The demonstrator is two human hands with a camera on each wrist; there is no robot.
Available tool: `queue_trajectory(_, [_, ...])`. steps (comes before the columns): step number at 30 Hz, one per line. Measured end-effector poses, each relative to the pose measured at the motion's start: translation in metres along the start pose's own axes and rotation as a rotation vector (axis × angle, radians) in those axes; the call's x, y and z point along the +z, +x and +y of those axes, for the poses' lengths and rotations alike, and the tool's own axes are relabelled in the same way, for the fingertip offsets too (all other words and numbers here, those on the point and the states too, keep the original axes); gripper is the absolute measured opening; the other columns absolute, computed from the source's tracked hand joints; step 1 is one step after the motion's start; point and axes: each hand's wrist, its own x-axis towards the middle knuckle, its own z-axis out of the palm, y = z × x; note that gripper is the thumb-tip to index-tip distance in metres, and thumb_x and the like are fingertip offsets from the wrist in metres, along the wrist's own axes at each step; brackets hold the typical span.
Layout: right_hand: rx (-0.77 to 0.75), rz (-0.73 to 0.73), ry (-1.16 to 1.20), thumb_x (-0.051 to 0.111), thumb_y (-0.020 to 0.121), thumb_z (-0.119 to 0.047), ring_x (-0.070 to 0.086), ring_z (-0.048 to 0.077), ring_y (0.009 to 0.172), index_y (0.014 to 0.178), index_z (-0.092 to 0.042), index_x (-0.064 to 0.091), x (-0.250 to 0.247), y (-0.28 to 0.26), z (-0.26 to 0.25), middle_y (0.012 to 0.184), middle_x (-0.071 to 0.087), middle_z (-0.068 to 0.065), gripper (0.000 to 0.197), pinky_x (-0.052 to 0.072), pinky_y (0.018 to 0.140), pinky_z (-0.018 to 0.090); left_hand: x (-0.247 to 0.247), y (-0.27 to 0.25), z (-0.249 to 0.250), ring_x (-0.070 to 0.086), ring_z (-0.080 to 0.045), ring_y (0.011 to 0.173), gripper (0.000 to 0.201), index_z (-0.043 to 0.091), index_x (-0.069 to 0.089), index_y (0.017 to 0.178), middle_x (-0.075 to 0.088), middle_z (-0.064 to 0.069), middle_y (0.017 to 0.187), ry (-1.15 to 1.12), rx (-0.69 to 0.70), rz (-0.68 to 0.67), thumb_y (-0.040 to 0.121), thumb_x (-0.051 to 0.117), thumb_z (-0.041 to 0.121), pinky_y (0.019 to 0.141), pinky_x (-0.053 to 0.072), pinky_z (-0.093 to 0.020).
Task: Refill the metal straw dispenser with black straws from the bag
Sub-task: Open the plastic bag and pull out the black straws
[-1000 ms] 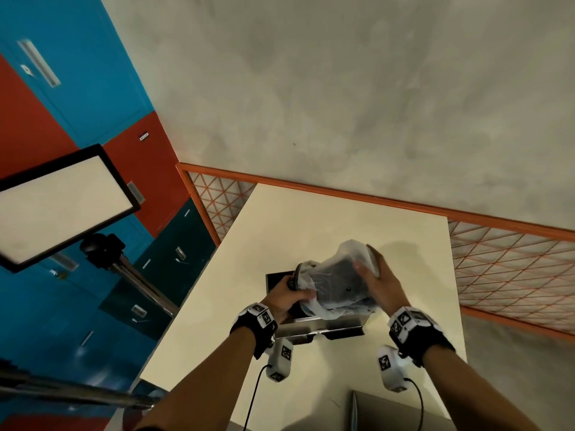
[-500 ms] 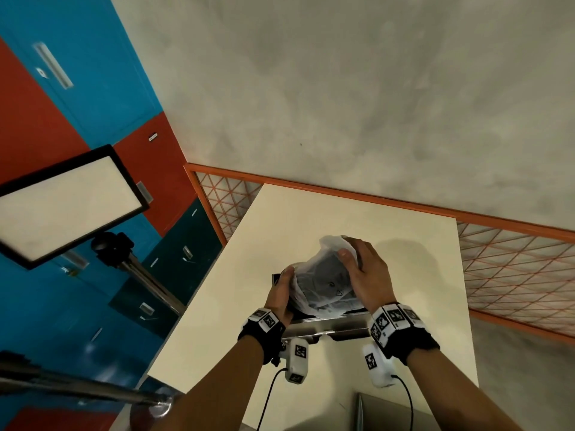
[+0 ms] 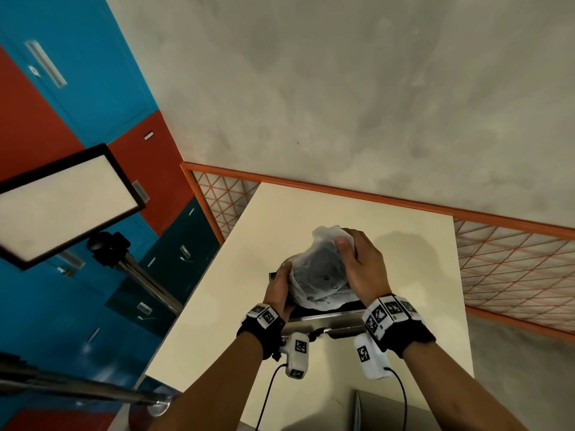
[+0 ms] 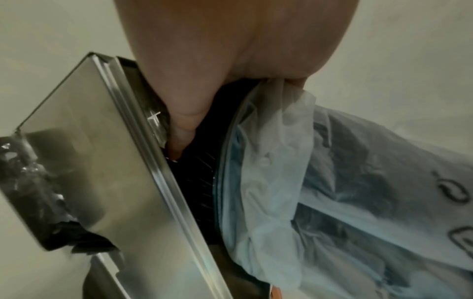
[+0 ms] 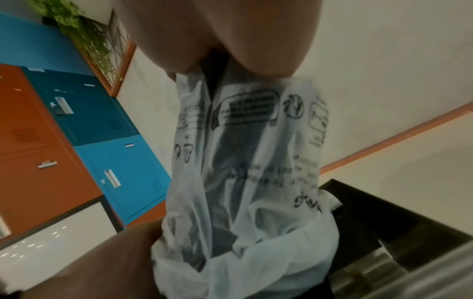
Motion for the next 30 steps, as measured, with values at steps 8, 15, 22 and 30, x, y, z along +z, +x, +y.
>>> queue_trajectory(8, [0.037, -0.037, 0.004, 0.042, 0.103, -0.037, 0.057, 0.018, 0.109, 0.126, -0.019, 0.056, 0.004, -0.003, 0.004, 0.123, 0.061, 0.000, 0.033, 0.042, 0.090, 0.027, -0.012, 0.006, -0.005, 0.067, -0.033, 0.114, 0.037, 0.019, 0.070, 0.125, 0.072, -0.011, 0.123, 0.049, 0.005, 0.020, 0.104, 0.049, 0.041, 0.103, 0.051, -0.052])
queue_trajectory(15, [0.083, -0.032, -0.008, 0.038, 0.103, -0.041, 0.059, 0.020, 0.102, 0.115, -0.017, 0.059, 0.003, -0.002, 0.005, 0.113, 0.065, 0.002, 0.033, 0.042, 0.082, 0.026, -0.009, 0.005, -0.008, 0.070, -0.031, 0.105, 0.033, 0.020, 0.074, 0.112, 0.076, -0.008, 0.110, 0.036, -0.006, 0.019, 0.104, 0.049, 0.039, 0.090, 0.057, -0.042])
queue_trajectory(22, [0.066, -0.027, 0.025, 0.036, 0.104, -0.039, 0.058, 0.015, 0.087, 0.101, -0.019, 0.059, -0.004, -0.004, 0.000, 0.097, 0.064, -0.002, 0.031, 0.040, 0.074, 0.024, -0.010, 0.008, -0.013, 0.069, -0.031, 0.107, 0.035, 0.016, 0.072, 0.117, 0.075, -0.010, 0.112, 0.056, -0.034, 0.054, 0.103, 0.052, 0.042, 0.089, 0.057, -0.042])
queue_trajectory(30, [0.021, -0.009, -0.014, 0.035, 0.105, -0.034, 0.053, 0.013, 0.076, 0.092, -0.018, 0.055, -0.004, -0.005, -0.003, 0.085, 0.059, -0.004, 0.028, 0.036, 0.065, 0.020, -0.011, 0.014, -0.017, 0.070, -0.032, 0.108, 0.036, 0.017, 0.074, 0.116, 0.075, -0.011, 0.113, 0.066, -0.043, 0.014, 0.101, 0.055, 0.043, 0.093, 0.056, -0.045])
